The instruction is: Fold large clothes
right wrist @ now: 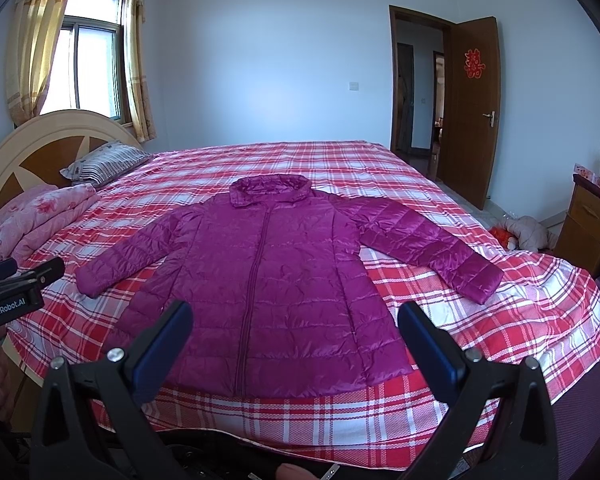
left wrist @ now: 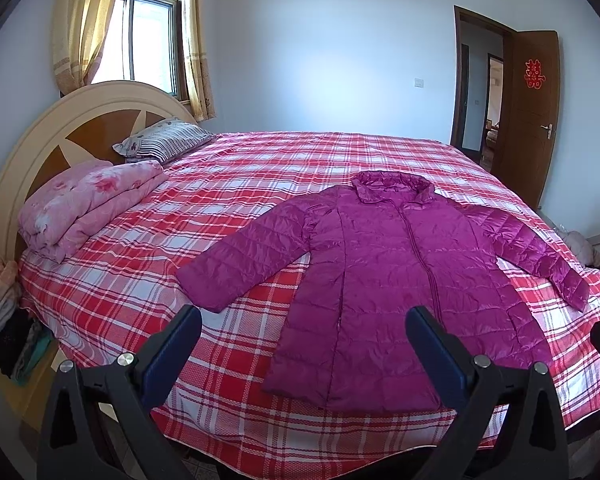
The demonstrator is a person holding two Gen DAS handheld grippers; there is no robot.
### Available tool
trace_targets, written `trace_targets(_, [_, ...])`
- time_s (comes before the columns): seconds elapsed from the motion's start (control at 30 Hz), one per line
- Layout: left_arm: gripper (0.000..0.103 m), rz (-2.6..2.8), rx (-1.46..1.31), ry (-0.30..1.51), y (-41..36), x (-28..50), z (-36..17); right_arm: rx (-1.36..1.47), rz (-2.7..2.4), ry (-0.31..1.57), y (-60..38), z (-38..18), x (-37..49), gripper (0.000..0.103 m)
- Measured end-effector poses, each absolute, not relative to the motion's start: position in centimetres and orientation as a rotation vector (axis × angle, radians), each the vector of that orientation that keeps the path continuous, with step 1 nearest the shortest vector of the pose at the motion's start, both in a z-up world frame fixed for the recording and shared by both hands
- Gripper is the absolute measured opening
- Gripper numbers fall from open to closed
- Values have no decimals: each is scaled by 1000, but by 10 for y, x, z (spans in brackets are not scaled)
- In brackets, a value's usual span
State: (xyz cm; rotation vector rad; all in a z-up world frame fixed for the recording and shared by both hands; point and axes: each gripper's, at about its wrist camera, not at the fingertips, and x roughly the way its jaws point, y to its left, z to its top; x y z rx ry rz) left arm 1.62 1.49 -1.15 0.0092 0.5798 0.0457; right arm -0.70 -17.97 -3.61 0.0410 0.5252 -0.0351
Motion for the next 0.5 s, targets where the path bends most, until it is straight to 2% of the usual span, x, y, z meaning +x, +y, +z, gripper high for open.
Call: trace_targets(0.5, [102, 7, 80, 616, 3, 38, -26, 66, -64, 586, -197, -56, 14, 103])
